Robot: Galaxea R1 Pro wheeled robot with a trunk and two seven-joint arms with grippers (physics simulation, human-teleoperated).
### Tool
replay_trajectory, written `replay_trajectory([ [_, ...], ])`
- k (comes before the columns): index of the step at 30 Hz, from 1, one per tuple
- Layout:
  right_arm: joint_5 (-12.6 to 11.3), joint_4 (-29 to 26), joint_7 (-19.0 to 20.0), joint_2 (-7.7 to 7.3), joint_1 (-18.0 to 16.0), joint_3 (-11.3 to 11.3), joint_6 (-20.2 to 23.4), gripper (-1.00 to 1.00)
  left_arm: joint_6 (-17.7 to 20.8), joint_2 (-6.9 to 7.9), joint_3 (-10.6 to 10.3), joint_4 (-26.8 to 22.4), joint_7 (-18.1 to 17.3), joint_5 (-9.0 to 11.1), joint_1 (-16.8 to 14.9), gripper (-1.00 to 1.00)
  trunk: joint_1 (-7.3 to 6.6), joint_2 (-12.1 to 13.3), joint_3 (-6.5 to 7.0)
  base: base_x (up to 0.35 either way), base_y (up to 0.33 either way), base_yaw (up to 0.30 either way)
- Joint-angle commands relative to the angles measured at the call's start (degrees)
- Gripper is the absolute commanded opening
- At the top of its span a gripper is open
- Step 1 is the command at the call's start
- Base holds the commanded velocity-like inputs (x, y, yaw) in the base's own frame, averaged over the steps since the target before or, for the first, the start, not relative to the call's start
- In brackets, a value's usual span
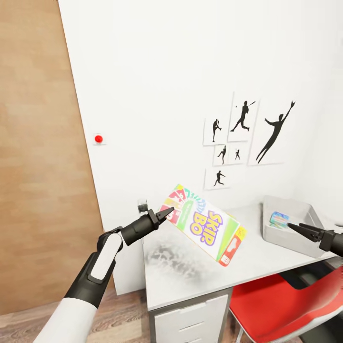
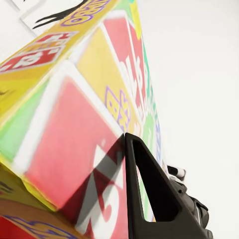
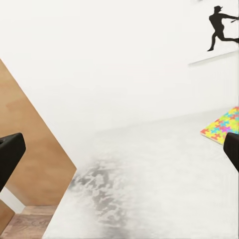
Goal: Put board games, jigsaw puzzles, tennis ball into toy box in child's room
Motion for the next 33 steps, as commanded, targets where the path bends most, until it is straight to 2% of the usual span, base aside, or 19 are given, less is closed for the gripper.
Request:
replay_trajectory([
  [1, 0.09, 0.01, 0.29, -0.01, -0.06, -0.07, 0.52, 1.00, 0.34, -0.03, 0.04, -0.01, 0.03, 0.23, -0.06, -1.00, 0.01, -0.10, -0.11, -0.080, -0.249, 0.000],
  [17, 0.09, 0.01, 0.28, -0.01, -0.05, -0.09, 0.45, 1.00, 0.33, -0.04, 0.03, -0.01, 0.09, 0.03, -0.06, -1.00, 0.01, -0.10, -0.09, -0.087, -0.258, -0.003],
  [27, 0.11, 0.01, 0.09, 0.07, -0.04, 0.07, 0.40, 1.00, 0.32, -0.04, 0.03, 0.34, 0.12, -0.08, -0.06, -1.00, 0.01, -0.10, 0.18, -0.050, -0.266, -0.083],
  [33, 0.02, 0.01, 0.25, 0.00, -0.04, 0.13, 0.48, 1.00, 0.06, -0.04, -0.01, 0.63, 0.15, -0.10, -0.06, -1.00, 0.01, -0.10, 0.20, 0.032, -0.127, -0.009],
])
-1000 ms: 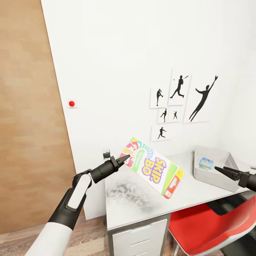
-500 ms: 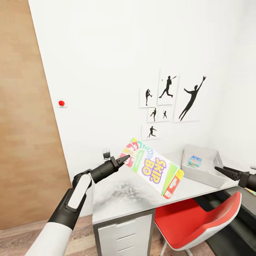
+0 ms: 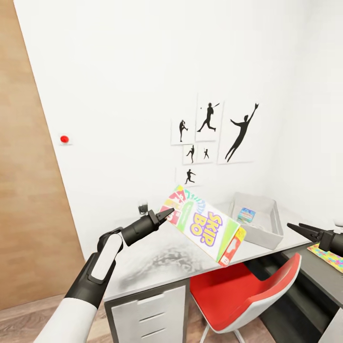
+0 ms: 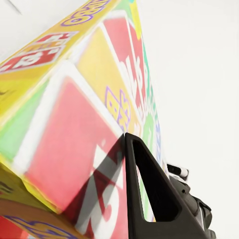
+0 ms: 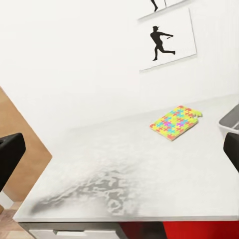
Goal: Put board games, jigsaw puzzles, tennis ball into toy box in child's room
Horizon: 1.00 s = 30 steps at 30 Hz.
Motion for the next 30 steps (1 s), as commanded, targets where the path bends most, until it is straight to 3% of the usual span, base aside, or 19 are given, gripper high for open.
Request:
replay_trajectory([
  [1, 0.06, 0.00, 0.28, -0.01, -0.07, -0.04, 0.54, 1.00, 0.30, -0.02, 0.03, 0.01, 0.05, 0.22, -0.04, -1.00, 0.02, -0.09, -0.11, 0.009, -0.037, -0.003],
  [22, -0.27, -0.05, 0.40, 0.08, -0.07, 0.10, 0.50, 1.00, 0.24, -0.08, 0.08, -0.05, 0.10, 0.21, 1.08, -1.00, 0.02, -0.09, -0.11, 0.002, -0.007, 0.000],
  [30, -0.28, -0.02, 0.40, 0.20, 0.01, 1.52, 0.53, 1.00, 0.23, -0.16, -0.11, -0.24, 0.32, 0.17, 1.09, -1.00, 0.02, -0.09, -0.11, 0.000, -0.060, 0.000],
])
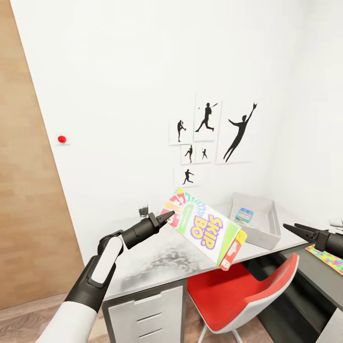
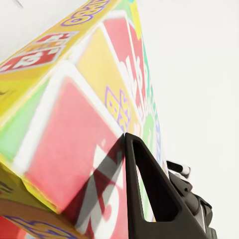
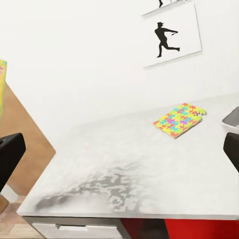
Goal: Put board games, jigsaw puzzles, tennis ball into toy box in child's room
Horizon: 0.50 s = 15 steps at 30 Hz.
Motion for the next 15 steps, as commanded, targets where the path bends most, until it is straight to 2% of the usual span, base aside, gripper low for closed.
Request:
replay_trajectory([
  [1, 0.05, 0.01, 0.26, 0.04, -0.08, 0.03, 0.52, 1.00, 0.32, -0.03, 0.05, -0.07, 0.13, 0.18, -0.07, -1.00, 0.02, -0.10, -0.11, 0.000, -0.196, 0.000],
  [9, 0.05, 0.01, 0.26, 0.22, -0.13, 0.28, 0.50, 1.00, 0.26, -0.04, 0.02, -0.28, 0.81, 0.17, -0.06, -1.00, 0.02, -0.10, -0.11, 0.000, -0.176, 0.000],
  [15, 0.07, 0.02, 0.24, 1.78, -0.08, 0.42, 0.51, 1.00, -2.36, 0.01, -0.16, -0.38, 0.96, 0.21, 0.00, -1.00, 0.02, -0.10, -0.11, 0.000, -0.048, 0.000],
])
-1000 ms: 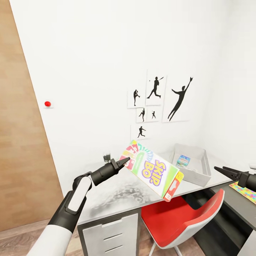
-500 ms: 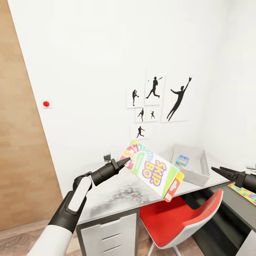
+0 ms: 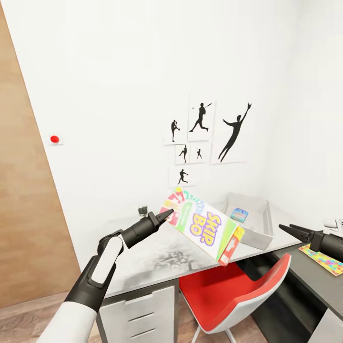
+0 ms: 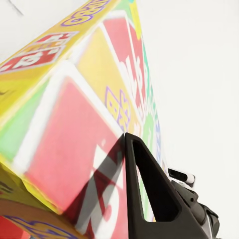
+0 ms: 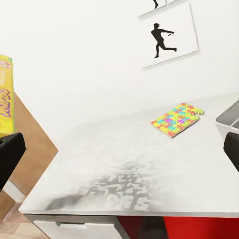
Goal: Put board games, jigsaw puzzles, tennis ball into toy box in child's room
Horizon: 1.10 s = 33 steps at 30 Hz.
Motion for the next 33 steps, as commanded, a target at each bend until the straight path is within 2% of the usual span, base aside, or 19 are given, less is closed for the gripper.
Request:
replay_trajectory([
  [1, 0.08, 0.00, 0.24, 0.55, -0.07, 0.02, 0.55, 1.00, 0.02, -0.01, -0.02, -0.01, 0.07, 0.23, -0.04, -1.00, 0.02, -0.10, -0.11, 0.000, -0.021, 0.000],
  [2, 0.08, 0.00, 0.24, 0.55, -0.07, 0.02, 0.55, 1.00, 0.02, -0.01, -0.02, -0.01, 0.07, 0.23, -0.04, -1.00, 0.02, -0.10, -0.11, 0.000, -0.021, 0.000],
  [8, 0.31, 0.00, 0.13, 5.06, -0.12, 2.84, 0.55, 1.00, -1.16, -0.11, -0.27, 0.20, -0.01, 0.33, 0.06, -1.00, 0.02, -0.10, -0.11, 0.000, -0.010, 0.000],
  [13, 0.13, 0.03, 0.20, 6.77, 0.10, 4.68, 0.48, 1.00, -2.44, -0.10, -0.34, 0.13, -0.24, 0.35, 0.82, -1.00, 0.02, -0.10, -0.11, 0.000, -0.003, 0.000],
  [19, -0.16, 0.02, 0.37, 9.59, 1.27, 6.49, 0.17, 1.00, -6.81, 0.14, -0.26, 0.48, -1.18, 0.30, 2.99, -1.00, 0.02, -0.10, -0.11, 0.000, -0.001, 0.000],
  [24, -0.26, 0.01, 0.46, 10.47, 1.62, 7.02, 0.12, 1.00, -8.42, 0.40, -0.20, 0.55, -1.88, 0.36, 3.98, -1.00, 0.02, -0.10, -0.11, 0.000, 0.000, 0.000],
  [33, -0.31, 0.00, 0.51, 10.80, 1.78, 7.19, 0.23, 1.00, -9.15, 0.55, -0.12, 0.58, -2.20, 0.33, 4.47, -1.00, 0.02, -0.10, -0.11, 0.000, 0.000, 0.000],
])
